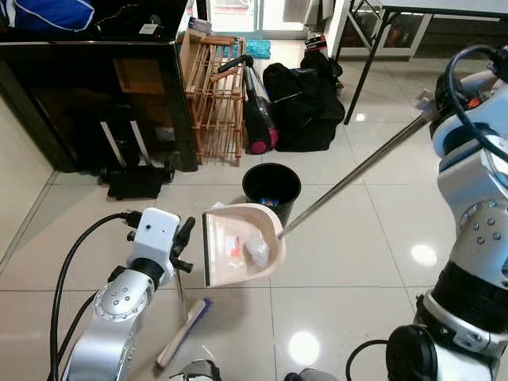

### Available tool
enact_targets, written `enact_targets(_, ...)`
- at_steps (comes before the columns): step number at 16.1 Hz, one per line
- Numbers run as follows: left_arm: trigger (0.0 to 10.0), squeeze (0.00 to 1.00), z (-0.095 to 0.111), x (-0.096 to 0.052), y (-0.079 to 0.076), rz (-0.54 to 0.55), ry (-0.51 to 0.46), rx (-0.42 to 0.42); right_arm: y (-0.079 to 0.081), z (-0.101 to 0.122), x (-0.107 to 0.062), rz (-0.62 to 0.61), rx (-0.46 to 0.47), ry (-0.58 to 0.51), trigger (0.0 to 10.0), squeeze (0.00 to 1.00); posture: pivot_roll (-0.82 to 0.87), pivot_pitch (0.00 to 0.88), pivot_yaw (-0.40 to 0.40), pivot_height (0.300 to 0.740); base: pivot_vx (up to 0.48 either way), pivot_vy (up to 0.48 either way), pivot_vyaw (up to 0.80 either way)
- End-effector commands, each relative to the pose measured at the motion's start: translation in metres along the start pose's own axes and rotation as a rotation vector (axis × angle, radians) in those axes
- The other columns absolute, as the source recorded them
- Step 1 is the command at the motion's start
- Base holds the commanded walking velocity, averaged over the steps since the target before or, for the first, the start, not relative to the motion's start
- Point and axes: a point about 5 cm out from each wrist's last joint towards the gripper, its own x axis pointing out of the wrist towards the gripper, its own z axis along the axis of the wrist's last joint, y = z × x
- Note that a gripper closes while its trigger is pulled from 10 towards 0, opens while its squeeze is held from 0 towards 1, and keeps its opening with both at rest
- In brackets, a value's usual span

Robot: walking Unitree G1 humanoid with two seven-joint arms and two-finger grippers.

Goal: Sweep floor

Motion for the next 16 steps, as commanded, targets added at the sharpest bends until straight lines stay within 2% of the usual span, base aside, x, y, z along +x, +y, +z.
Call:
enact_targets(1, 10.0, 0.00, 0.011, 0.000, 0.002, 0.004, -0.055, 0.024, 0.008, 0.020, 0.002, 0.045, 0.029, -0.075, 10.0, 0.00, -0.04, 0.082, 0.003, 0.740, 0.000, 0.000, 0.00)
enact_targets(3, 10.0, 0.00, 0.011, 0.001, 0.002, 0.000, -0.058, 0.023, 0.016, 0.034, 0.005, 0.090, 0.035, -0.121, 10.0, 0.00, -0.04, 0.075, 0.002, 0.740, 0.296, 0.000, 0.00)
enact_targets(7, 10.0, 0.00, 0.013, 0.005, 0.001, -0.003, -0.066, 0.017, 0.022, 0.052, 0.014, 0.106, 0.037, -0.172, 10.0, 0.00, -0.04, 0.078, 0.001, 0.740, 0.353, 0.000, 0.00)
enact_targets(16, 10.0, 0.00, 0.010, 0.004, 0.003, 0.003, -0.060, 0.018, 0.023, 0.047, 0.016, 0.116, 0.037, -0.164, 10.0, 0.00, -0.03, 0.077, 0.002, 0.740, 0.371, 0.000, -0.06)
